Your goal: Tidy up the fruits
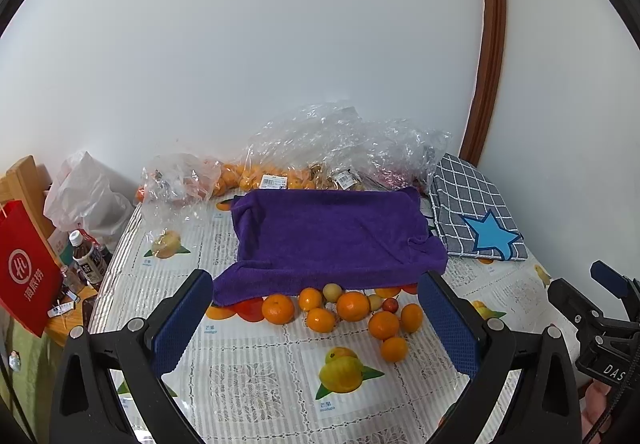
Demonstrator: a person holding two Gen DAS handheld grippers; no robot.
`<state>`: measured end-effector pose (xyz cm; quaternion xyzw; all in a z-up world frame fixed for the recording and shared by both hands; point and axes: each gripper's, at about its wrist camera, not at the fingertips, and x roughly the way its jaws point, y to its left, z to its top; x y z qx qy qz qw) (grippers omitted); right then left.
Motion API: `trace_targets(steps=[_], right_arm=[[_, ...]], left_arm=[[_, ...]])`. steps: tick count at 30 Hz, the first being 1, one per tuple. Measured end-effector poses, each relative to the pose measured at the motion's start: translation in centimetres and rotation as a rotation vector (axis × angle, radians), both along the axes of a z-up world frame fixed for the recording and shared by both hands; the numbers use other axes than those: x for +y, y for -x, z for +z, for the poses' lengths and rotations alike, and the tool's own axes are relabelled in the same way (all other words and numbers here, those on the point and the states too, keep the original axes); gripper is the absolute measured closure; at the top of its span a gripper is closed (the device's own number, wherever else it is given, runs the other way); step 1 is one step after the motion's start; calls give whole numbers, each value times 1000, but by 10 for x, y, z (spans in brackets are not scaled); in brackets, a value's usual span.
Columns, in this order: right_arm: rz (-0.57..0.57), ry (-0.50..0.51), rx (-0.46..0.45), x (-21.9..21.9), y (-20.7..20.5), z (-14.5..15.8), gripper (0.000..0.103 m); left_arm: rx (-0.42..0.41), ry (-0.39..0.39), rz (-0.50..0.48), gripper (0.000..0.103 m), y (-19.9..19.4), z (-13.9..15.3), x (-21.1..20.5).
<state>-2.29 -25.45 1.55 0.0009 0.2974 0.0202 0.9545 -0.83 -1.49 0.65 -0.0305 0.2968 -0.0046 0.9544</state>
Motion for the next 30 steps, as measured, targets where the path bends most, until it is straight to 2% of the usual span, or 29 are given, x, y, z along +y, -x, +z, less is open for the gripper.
trace_targets(steps=[7,13,23,27,30], right_arm=[[15,3,14,5,-4,-10,0],[16,8,47,9,-16,-28,0],[4,24,124,18,-45,-77,1],[26,23,185,24,-60,-102,4],[31,16,229,26,-70,-119,7]], left_arm=[[24,9,6,0,-7,-12,9],[64,16,23,0,-15,-36,23],[151,25,65,1,-36,-83,48],[182,26,81,2,-43,-101,60],[214,35,88,9,-50,-112,65]])
